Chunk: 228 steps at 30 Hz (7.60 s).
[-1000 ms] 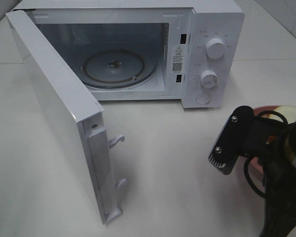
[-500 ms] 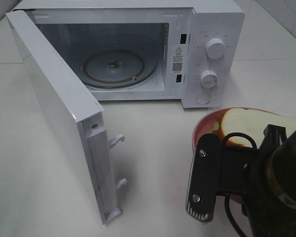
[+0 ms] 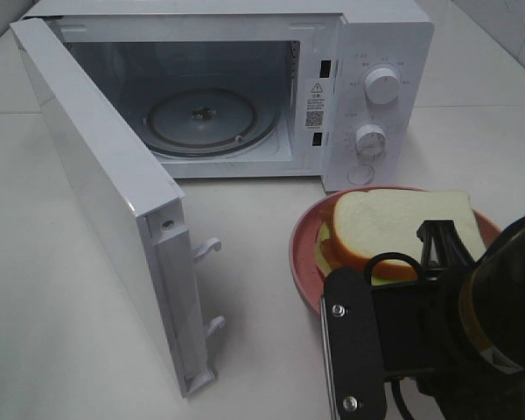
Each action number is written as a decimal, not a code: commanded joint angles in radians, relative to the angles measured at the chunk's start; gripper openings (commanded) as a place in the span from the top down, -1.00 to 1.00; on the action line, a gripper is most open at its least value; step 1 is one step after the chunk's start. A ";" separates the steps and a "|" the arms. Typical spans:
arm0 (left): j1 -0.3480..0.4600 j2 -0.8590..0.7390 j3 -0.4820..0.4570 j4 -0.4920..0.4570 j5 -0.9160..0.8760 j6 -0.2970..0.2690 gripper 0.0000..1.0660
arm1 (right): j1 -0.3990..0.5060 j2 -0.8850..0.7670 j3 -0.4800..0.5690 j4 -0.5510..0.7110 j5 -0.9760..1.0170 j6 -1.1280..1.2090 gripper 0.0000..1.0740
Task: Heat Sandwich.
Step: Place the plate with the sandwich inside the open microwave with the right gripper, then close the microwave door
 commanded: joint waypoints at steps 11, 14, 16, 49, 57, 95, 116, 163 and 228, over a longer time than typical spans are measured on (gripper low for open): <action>-0.001 -0.028 0.002 -0.007 -0.009 -0.004 -0.94 | -0.070 -0.033 0.001 -0.027 -0.133 -0.221 0.99; -0.001 -0.028 0.002 -0.007 -0.009 -0.004 -0.94 | -0.113 -0.033 0.001 -0.027 -0.133 -0.315 0.99; -0.001 -0.028 0.002 -0.007 -0.009 -0.004 -0.94 | -0.143 -0.033 0.001 -0.023 -0.138 -0.402 0.99; -0.001 -0.028 0.002 -0.007 -0.009 -0.004 -0.94 | -0.554 -0.013 -0.081 0.463 -0.233 -1.381 1.00; -0.001 -0.028 0.002 -0.007 -0.009 -0.004 -0.94 | -0.533 0.048 -0.140 0.536 -0.227 -1.452 1.00; -0.001 -0.028 0.002 -0.007 -0.009 -0.004 -0.94 | -0.474 0.438 -0.573 0.598 -0.224 -1.544 0.99; -0.001 -0.028 0.002 -0.007 -0.009 -0.004 -0.94 | -0.473 0.671 -0.852 0.572 -0.158 -1.509 0.99; -0.001 -0.028 0.002 -0.007 -0.009 -0.004 -0.94 | -0.483 1.136 -1.532 0.333 0.005 -1.049 0.96; -0.001 -0.028 0.002 -0.007 -0.009 -0.004 -0.94 | -0.498 0.645 -0.792 0.368 -0.283 -0.905 -0.47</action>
